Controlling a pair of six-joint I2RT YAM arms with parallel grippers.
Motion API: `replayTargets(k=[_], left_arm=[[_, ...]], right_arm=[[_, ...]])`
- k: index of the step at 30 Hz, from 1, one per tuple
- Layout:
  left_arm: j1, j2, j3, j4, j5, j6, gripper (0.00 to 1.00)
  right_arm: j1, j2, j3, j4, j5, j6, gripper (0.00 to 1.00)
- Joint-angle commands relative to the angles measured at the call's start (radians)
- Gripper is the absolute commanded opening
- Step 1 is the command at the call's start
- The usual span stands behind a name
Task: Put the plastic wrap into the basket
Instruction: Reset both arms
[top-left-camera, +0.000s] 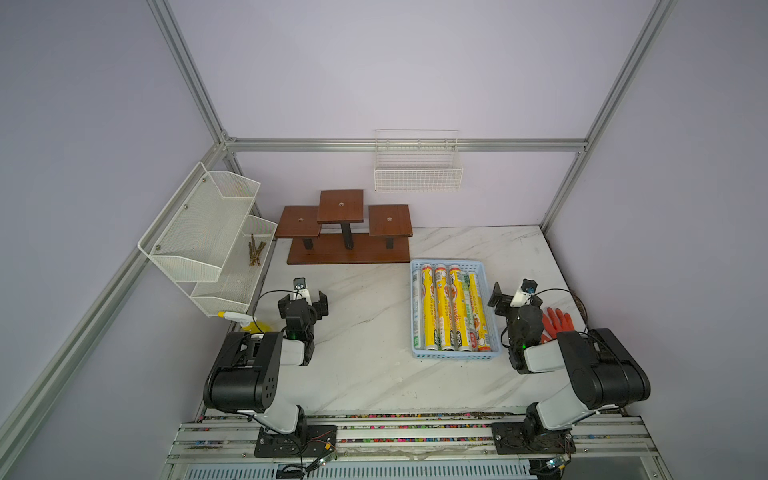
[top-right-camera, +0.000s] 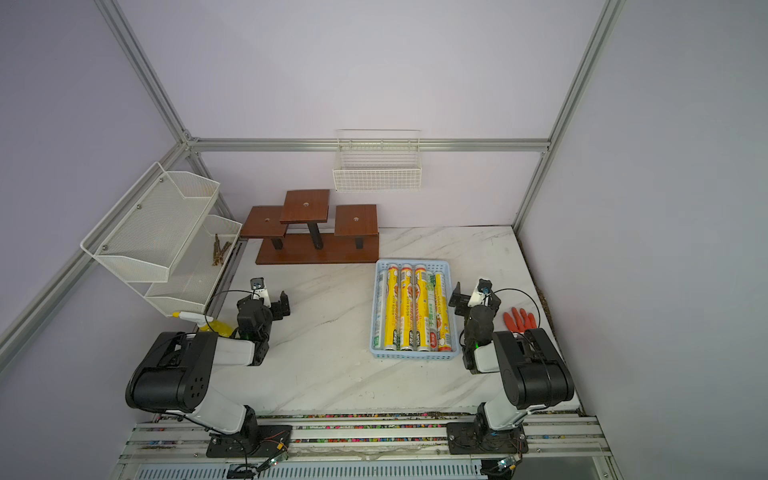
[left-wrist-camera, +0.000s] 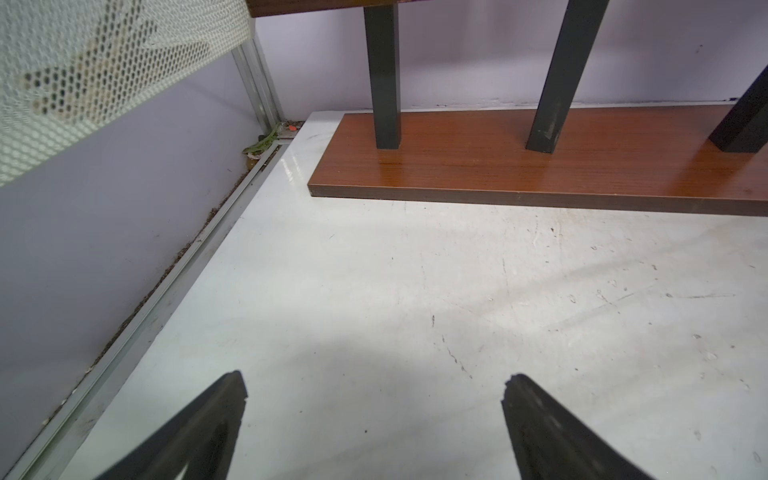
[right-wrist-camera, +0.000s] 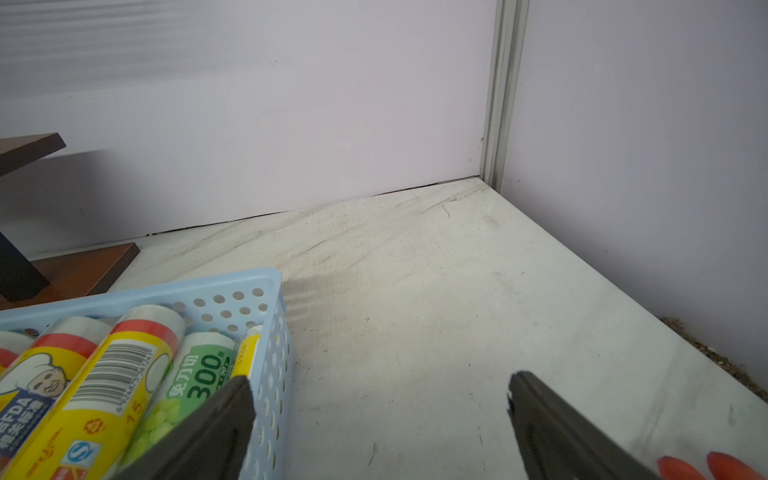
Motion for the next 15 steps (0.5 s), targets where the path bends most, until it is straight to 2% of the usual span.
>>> replayTargets(k=[1,15], left_arm=[[0.006,-0.002,0.010,0.047,0.083,0.020,1.00],[0.007,-0.013,0.008,0.036,0.067,0.009,1.00]], right_arm=[[0.002,0.000,-0.008,0.012,0.021,0.002,1.00],[0.002,-0.002,-0.010,0.014,0.021,0.002,1.00]])
